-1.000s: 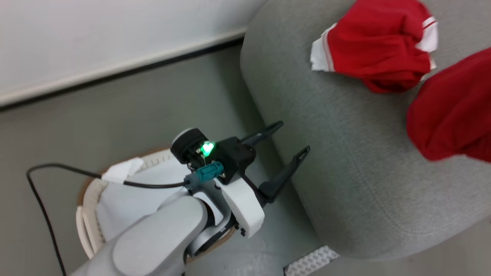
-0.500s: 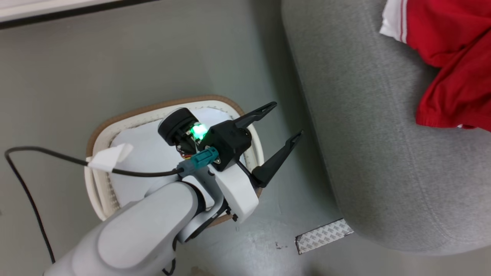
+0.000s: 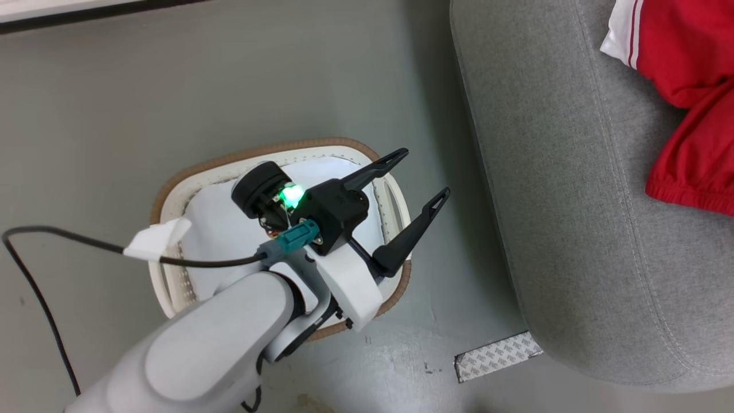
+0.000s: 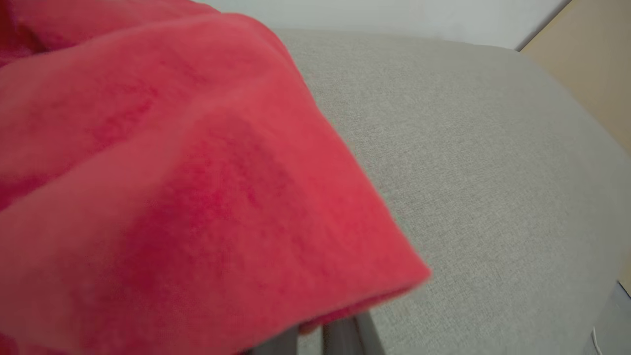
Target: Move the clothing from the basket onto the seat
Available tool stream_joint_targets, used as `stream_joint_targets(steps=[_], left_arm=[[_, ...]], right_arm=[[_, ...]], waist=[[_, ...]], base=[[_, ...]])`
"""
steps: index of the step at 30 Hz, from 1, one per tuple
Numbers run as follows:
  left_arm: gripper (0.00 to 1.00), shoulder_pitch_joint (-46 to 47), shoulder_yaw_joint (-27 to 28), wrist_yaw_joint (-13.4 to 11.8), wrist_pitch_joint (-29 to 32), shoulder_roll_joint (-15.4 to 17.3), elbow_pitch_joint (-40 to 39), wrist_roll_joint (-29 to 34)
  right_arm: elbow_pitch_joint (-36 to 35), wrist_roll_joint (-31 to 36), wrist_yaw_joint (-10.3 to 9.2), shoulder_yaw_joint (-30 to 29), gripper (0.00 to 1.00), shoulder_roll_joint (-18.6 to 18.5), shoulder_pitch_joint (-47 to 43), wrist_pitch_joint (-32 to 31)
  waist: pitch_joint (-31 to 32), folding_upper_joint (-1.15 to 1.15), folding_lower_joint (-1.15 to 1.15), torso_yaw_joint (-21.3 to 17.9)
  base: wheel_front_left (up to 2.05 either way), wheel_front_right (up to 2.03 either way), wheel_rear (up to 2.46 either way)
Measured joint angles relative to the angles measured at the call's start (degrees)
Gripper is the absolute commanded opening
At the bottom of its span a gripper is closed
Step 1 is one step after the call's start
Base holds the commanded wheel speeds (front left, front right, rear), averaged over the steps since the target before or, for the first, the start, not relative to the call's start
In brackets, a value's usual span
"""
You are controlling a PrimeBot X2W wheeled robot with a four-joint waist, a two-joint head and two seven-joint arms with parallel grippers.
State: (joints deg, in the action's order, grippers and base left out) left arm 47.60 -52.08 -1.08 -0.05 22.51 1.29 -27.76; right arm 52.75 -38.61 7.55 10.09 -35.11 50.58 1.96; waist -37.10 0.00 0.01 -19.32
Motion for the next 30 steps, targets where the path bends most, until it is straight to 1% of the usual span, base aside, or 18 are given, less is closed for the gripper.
stream_joint_targets(steps=[1, 2, 4, 5, 6, 11, 14, 19, 24, 30], left_arm=[[1.0, -0.05, 0.04, -0.05, -0.03, 0.0, 0.07, -0.07], [1.0, -0.06, 0.1, -0.09, -0.09, 0.0, 0.1, -0.08], [1.0, -0.06, 0.16, -0.29, -0.29, 0.01, 0.09, -0.1], [1.0, -0.05, 0.22, -0.47, -0.44, 0.01, 0.07, -0.16], [1.0, -0.06, 0.31, -0.48, -0.52, 0.04, 0.09, -0.32], [1.0, -0.88, 0.59, -0.75, -1.02, 0.58, 0.57, -0.94], [1.0, -1.75, 0.65, -0.86, -1.9, 0.65, 1.32, -1.27], [1.0, -4.39, 1.22, -1.53, -4.59, 0.45, 2.71, -2.64], [1.0, -7.77, 2.43, -2.76, -7.69, 0.34, 4.03, -4.75], [1.0, -11.17, 6.48, -5.71, -11.44, 0.88, 5.09, -7.37]], right_arm=[[0.65, -0.32, 0.0, 0.9, 0.03, -0.11, 0.02, -0.69], [1.14, -0.58, 0.0, 1.64, 0.14, -0.37, 0.01, -1.18], [1.78, -1.69, 0.0, 2.82, 0.41, -1.04, 0.06, -1.98], [1.96, -1.97, 0.0, 3.57, 0.75, -1.32, 0.1, -1.98], [1.93, -2.4, 0.0, 4.31, 1.0, -1.46, 0.2, -1.99], [1.86, -5.08, 0.0, 8.24, 1.0, -1.37, 0.96, -5.71], [1.15, -6.68, 0.0, 11.02, 1.0, -1.8, 0.93, -9.11], [-1.88, -7.53, 0.0, 16.03, 1.0, -4.72, 0.84, -12.7], [-7.56, -7.5, 0.0, 20.43, 1.0, -8.48, 0.93, -13.5], [-16.29, -8.78, 0.0, 22.65, 1.0, -11.88, 0.6, -11.26]], waist=[[0.25, 0.0, 0.0, -0.02], [0.48, 0.0, 0.0, -0.05], [0.86, 0.0, 0.0, -0.12], [1.0, 0.0, 0.0, -0.17], [1.14, 0.0, 0.0, -0.26], [2.61, 0.0, 0.0, -1.0], [4.48, 0.0, 0.0, -1.39], [9.19, 0.0, -0.01, -1.9], [15.22, 0.0, -0.01, -2.13], [22.89, 0.0, -0.03, -1.6]], base=[[0.0, 0.0, 0.0], [0.0, 0.0, 0.0], [0.0, 0.0, 0.0], [0.0, 0.0, 0.0], [0.0, 0.0, 0.0], [0.0, 0.0, 0.0], [0.0, 0.0, 0.0], [0.0, 0.0, 0.0], [0.0, 0.0, 0.0], [0.0, 0.0, 0.0]])
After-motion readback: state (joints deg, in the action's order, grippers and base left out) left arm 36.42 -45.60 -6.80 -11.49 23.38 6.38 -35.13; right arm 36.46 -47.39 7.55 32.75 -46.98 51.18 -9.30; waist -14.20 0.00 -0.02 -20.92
